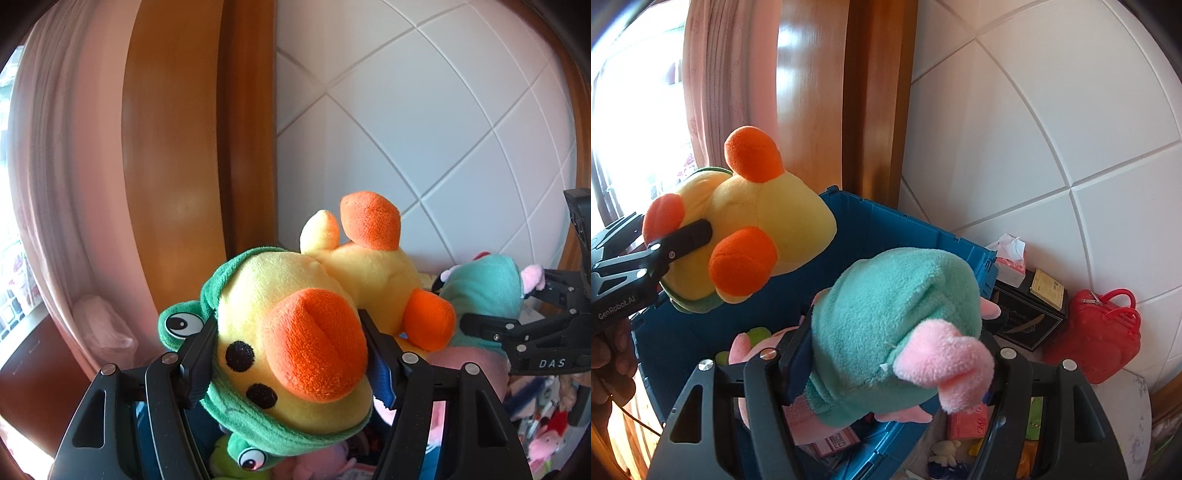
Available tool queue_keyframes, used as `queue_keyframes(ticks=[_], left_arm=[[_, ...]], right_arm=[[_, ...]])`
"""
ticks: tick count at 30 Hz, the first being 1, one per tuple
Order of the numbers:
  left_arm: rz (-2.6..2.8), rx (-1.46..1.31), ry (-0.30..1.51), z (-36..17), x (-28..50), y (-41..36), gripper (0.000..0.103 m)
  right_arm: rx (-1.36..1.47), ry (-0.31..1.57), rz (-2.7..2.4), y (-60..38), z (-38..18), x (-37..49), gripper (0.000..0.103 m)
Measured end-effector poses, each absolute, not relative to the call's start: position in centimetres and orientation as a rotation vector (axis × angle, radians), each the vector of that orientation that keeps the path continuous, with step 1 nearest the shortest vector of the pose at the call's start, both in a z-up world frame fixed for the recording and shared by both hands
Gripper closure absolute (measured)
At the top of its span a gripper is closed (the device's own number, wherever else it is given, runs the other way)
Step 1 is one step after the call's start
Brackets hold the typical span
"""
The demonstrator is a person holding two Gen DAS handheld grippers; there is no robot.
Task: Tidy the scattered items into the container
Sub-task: 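Lift and carry the duck plush and teal-hat pig over the blue crate with both tools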
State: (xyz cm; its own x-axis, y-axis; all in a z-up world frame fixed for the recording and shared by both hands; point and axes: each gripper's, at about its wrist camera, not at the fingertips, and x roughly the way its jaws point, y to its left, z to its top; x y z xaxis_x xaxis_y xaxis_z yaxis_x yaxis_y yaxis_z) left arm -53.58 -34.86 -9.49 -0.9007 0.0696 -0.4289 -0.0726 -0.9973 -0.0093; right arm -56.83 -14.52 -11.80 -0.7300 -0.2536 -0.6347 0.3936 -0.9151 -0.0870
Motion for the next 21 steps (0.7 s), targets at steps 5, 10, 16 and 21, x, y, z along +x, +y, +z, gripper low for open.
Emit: queue_keyframes(ticks=[5, 10, 16, 21], left_arm=[[2.983, -0.692, 0.005, -9.8, -55.7, -35.4, 0.035], [2.973, -0.717, -0.024, -10.4, -58.0, -36.1, 0.034], [2.962, -0.735, -0.042, -11.2, -60.4, -36.4, 0.034], [2.953, -0.764, -0.043, -11.8, -61.8, -36.2, 0.034]], right_arm=[[0.943, 0.304, -2.62, -15.0, -12.2, -58.9, 0.035], [0.976, 0.304, -2.615, -16.0, -12.7, -61.1, 0.035], [1.007, 0.343, -2.606, -17.1, -13.4, -63.0, 0.035], [1.012, 0.386, -2.602, -18.1, -13.6, -63.8, 0.035]])
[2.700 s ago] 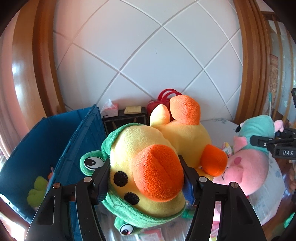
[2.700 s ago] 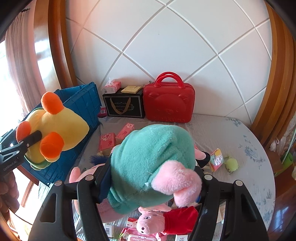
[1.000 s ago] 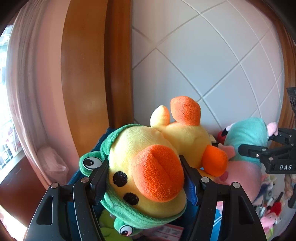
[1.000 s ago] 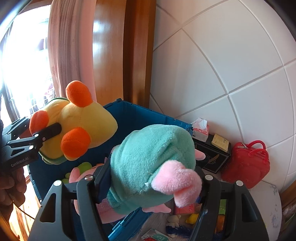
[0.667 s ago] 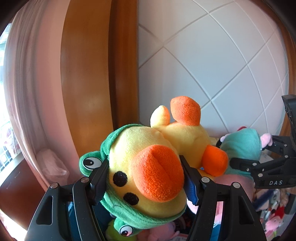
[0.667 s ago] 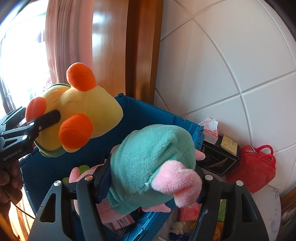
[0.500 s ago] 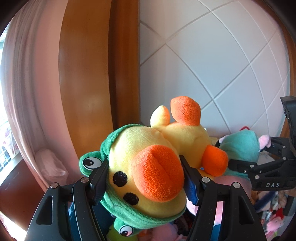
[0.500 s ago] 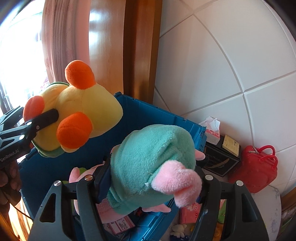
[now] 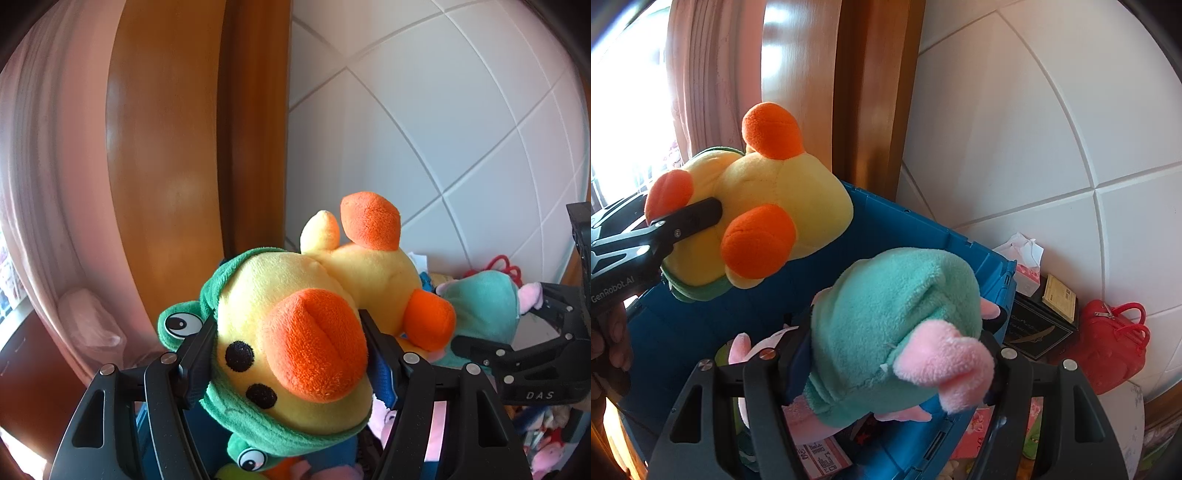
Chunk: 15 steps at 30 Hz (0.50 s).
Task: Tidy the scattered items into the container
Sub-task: 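Lift and carry the duck plush and teal-hat pig over the blue crate with both tools, then open both tools to drop the duck plush and pig plush into the crate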
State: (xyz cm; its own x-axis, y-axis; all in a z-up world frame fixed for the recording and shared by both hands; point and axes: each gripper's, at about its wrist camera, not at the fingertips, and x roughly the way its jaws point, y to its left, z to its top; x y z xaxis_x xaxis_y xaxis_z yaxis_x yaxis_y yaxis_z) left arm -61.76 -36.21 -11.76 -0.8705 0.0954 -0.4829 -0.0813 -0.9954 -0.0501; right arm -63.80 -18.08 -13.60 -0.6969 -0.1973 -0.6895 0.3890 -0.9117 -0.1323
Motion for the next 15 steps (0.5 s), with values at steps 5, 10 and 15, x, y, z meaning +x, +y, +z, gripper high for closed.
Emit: queue_keyframes(ticks=[5, 10, 15], left_arm=[[2.947, -0.789, -0.053, -12.1, -62.6, -36.3, 0.034], [2.959, -0.797, -0.038, -12.1, -63.4, -36.4, 0.034], [2.957, -0.812, -0.042, -12.3, -64.0, -36.7, 0.033]], right_arm=[[1.029, 0.37, -2.601, -17.9, -14.2, -65.3, 0.035], [1.029, 0.359, -2.596, -18.3, -14.2, -66.0, 0.034], [1.03, 0.369, -2.583, -18.9, -14.3, -66.6, 0.034]])
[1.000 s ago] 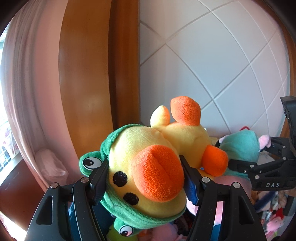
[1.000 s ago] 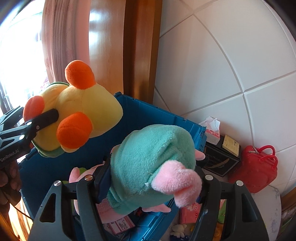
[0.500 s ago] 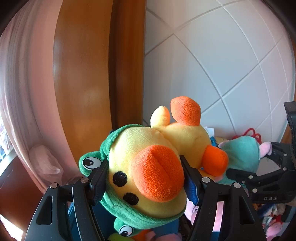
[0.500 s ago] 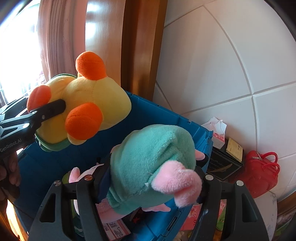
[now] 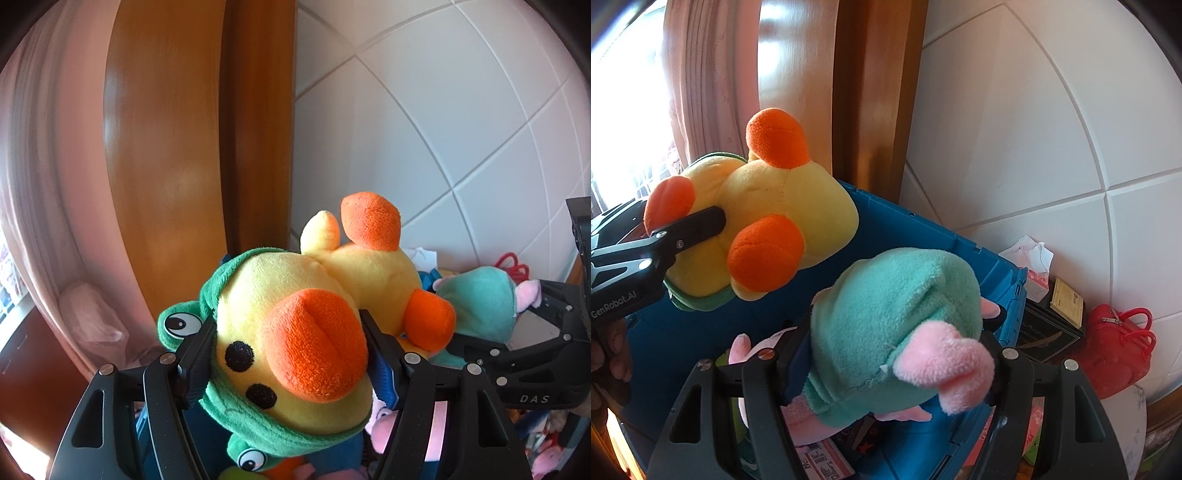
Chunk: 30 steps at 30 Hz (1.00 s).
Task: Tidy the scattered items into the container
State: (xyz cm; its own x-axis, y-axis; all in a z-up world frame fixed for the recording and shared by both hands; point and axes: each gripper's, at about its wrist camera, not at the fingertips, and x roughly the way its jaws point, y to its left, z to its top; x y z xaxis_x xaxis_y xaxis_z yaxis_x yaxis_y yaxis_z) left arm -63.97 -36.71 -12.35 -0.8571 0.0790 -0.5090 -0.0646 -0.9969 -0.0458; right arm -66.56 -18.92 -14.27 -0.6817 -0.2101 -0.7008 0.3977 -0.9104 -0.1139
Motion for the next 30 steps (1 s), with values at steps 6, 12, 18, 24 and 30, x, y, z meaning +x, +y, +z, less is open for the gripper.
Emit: queue_keyframes(ticks=[6, 12, 18, 24, 30], left_arm=[[2.938, -0.825, -0.066, -12.9, -64.8, -37.0, 0.022], [2.958, -0.837, -0.109, -13.3, -65.3, -37.6, 0.0], [2.966, -0.856, -0.079, -13.2, -65.1, -37.2, 0.0], [2.971, -0.85, -0.093, -13.4, -64.6, -37.7, 0.0], [2.972, -0.856, -0.093, -13.2, -63.6, -37.7, 0.0]], right_arm=[[1.026, 0.363, -2.594, -18.8, -14.4, -67.2, 0.025], [1.026, 0.396, -2.604, -18.8, -14.7, -67.3, 0.0], [1.029, 0.375, -2.596, -18.7, -14.6, -66.6, 0.0], [1.002, 0.364, -2.6, -18.5, -13.9, -65.8, 0.0], [1.005, 0.354, -2.579, -18.6, -13.5, -64.7, 0.0]])
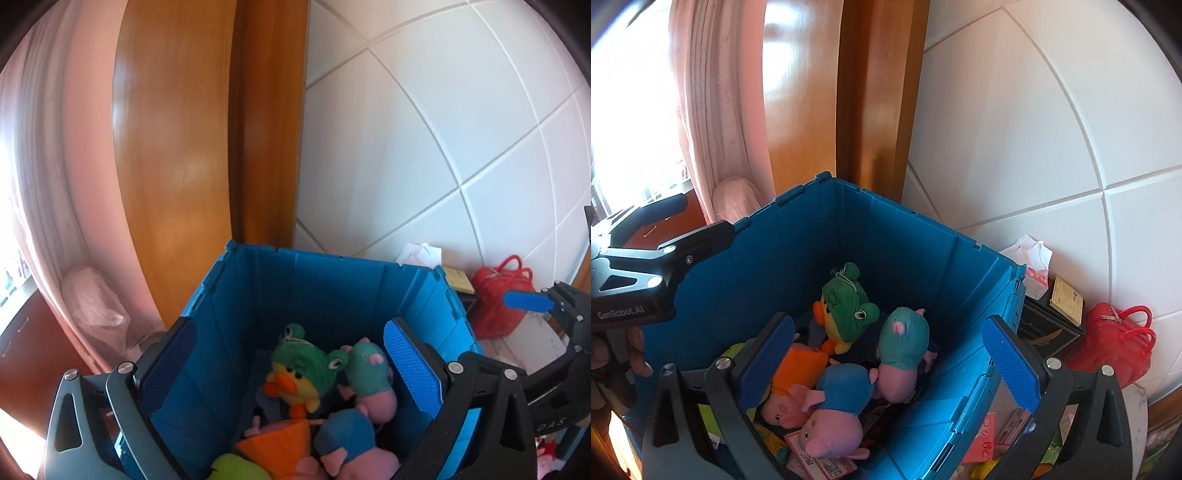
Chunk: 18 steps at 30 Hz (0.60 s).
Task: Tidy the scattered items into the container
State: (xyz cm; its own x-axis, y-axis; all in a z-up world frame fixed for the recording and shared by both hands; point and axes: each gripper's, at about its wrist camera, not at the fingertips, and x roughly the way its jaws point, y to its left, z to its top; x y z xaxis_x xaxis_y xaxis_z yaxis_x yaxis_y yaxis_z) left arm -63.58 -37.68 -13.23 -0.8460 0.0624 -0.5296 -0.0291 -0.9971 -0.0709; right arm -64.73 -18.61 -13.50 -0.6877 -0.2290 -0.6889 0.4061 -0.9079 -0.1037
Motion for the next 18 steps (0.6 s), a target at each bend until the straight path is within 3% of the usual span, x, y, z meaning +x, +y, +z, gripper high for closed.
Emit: queue_keyframes(ticks=[18], left_arm=[[3.001, -0.864, -0.043, -10.6, -56.2, -34.4, 0.0]], right_arm=[[0.982, 0.283, -2.566, -16.1, -12.0, -57.9, 0.0]])
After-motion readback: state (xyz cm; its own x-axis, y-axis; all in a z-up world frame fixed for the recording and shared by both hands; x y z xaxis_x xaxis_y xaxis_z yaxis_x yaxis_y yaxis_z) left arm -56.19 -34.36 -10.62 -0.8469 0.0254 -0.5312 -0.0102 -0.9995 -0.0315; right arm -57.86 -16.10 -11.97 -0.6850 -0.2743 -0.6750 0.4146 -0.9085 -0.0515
